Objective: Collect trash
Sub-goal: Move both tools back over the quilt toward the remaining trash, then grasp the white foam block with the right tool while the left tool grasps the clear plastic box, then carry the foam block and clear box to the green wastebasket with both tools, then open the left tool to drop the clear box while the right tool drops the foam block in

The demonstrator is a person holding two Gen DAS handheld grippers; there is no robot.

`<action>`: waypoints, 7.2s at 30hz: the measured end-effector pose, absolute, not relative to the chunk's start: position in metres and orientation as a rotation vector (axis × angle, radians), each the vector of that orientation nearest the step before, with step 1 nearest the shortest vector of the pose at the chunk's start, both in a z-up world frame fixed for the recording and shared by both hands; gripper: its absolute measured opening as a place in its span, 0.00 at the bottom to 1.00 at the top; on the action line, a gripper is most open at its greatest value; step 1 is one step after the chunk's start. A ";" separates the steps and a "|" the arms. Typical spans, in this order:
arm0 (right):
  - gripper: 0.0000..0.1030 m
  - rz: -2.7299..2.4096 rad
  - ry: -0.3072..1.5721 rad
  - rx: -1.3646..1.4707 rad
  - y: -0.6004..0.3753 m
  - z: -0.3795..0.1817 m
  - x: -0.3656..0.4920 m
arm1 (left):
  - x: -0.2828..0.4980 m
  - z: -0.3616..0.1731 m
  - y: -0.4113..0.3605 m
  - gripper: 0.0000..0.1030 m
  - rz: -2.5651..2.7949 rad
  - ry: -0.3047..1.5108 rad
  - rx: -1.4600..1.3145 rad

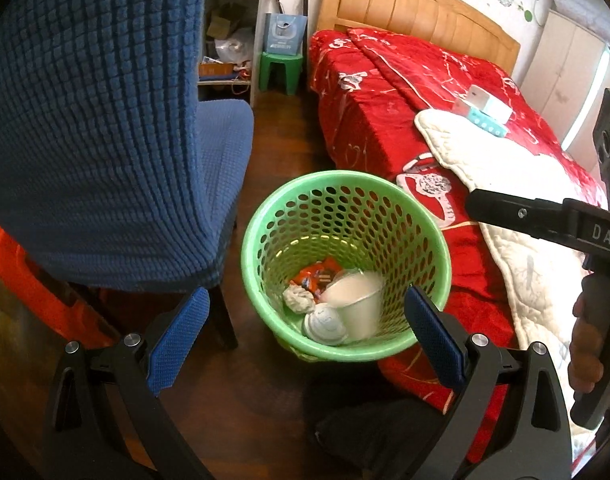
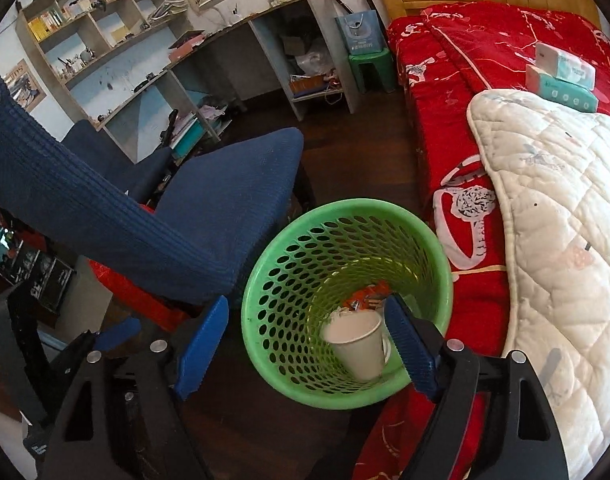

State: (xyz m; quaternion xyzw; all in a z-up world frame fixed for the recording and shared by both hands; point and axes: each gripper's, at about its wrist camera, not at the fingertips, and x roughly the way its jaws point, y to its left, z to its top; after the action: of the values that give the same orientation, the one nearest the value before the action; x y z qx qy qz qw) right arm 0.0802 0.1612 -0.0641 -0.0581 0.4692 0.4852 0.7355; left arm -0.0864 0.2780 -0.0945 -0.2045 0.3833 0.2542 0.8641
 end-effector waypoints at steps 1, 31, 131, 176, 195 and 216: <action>0.75 1.067 1.028 -0.128 0.160 -0.063 0.079 | -0.086 -0.094 0.277 0.93 0.531 0.802 -0.427; 0.82 0.569 0.879 -0.008 -0.132 -0.006 0.150 | -0.021 -0.060 0.175 0.93 0.301 0.798 -0.304; 0.58 0.449 0.921 -0.012 -0.283 -0.014 0.252 | 0.345 -0.040 -0.053 0.51 -0.354 0.838 0.103; 0.58 0.804 0.927 -0.089 -0.065 -0.003 0.116 | 0.025 -0.105 0.260 0.55 0.423 0.917 -0.330; 0.58 0.895 0.956 -0.100 -0.018 -0.013 0.106 | -0.017 -0.089 0.262 0.67 0.477 0.856 -0.360; 0.58 1.022 1.059 -0.174 0.115 -0.058 0.086 | -0.077 -0.078 0.283 0.70 0.592 0.807 -0.412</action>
State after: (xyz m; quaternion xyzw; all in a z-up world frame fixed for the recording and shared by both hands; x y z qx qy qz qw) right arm 0.0858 0.1150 -0.0584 -0.0792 0.4822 0.4656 0.7379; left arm -0.0767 0.2829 -0.0776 -0.1960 0.3839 0.2816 0.8573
